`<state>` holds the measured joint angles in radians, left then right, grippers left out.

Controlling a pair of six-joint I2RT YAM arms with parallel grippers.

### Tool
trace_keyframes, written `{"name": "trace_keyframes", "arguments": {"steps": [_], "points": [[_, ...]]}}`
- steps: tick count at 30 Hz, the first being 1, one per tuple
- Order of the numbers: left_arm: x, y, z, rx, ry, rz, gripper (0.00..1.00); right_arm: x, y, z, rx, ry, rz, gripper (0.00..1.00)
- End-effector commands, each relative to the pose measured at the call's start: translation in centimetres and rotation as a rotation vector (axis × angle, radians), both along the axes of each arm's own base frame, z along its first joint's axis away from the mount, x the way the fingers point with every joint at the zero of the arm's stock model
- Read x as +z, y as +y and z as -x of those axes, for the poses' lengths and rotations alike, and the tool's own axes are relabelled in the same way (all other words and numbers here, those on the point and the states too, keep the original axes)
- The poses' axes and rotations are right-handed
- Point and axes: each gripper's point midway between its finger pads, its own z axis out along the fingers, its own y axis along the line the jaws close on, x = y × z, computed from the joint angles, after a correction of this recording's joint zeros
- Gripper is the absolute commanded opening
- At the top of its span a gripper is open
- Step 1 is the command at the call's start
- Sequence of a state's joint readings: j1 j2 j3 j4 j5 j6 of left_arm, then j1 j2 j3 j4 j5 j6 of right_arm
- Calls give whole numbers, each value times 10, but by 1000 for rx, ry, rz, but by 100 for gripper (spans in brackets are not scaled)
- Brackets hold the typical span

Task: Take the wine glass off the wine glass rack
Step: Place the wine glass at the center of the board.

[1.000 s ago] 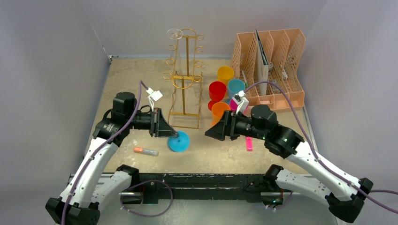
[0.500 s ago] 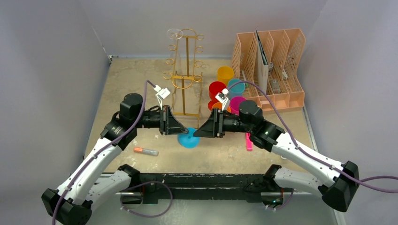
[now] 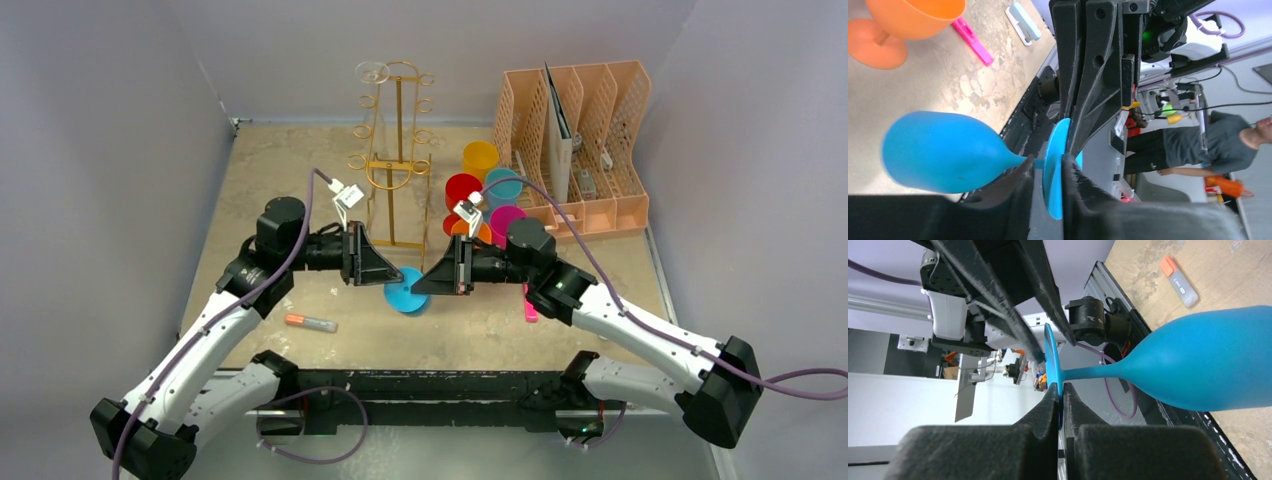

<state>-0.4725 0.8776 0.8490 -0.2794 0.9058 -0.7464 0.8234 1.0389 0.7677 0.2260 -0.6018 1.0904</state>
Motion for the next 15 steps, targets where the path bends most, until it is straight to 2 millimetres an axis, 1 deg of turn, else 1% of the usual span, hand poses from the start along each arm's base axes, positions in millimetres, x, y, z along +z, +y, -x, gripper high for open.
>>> {"name": "trace_keyframes", "arguments": {"steps": [1,2,4,5,7,10,12,14,15], "points": [[9,4,4,-11,-53,-30,35,17,-2,-2,-11,-70,-45,0],[8,6,7,-13,-50,-43,42,18,-2,-2,-17,-72,-46,0],[7,11,21,-46,-40,-56,54,19,-4,-1,-22,-81,-49,0],[6,13,28,-64,-27,-59,59,19,-5,-1,-27,-84,-46,0],[4,17,40,-82,-5,-58,64,23,-7,-3,-47,-98,-62,0],[12,16,46,-90,9,0,64,26,-2,-8,-59,-85,-109,0],[20,13,40,-46,11,54,63,30,2,-9,-52,-81,-127,0],[22,10,32,-3,34,87,58,35,5,-10,-38,-91,-135,0],[27,9,29,8,36,109,57,36,5,-9,-27,-92,-132,0]]}}
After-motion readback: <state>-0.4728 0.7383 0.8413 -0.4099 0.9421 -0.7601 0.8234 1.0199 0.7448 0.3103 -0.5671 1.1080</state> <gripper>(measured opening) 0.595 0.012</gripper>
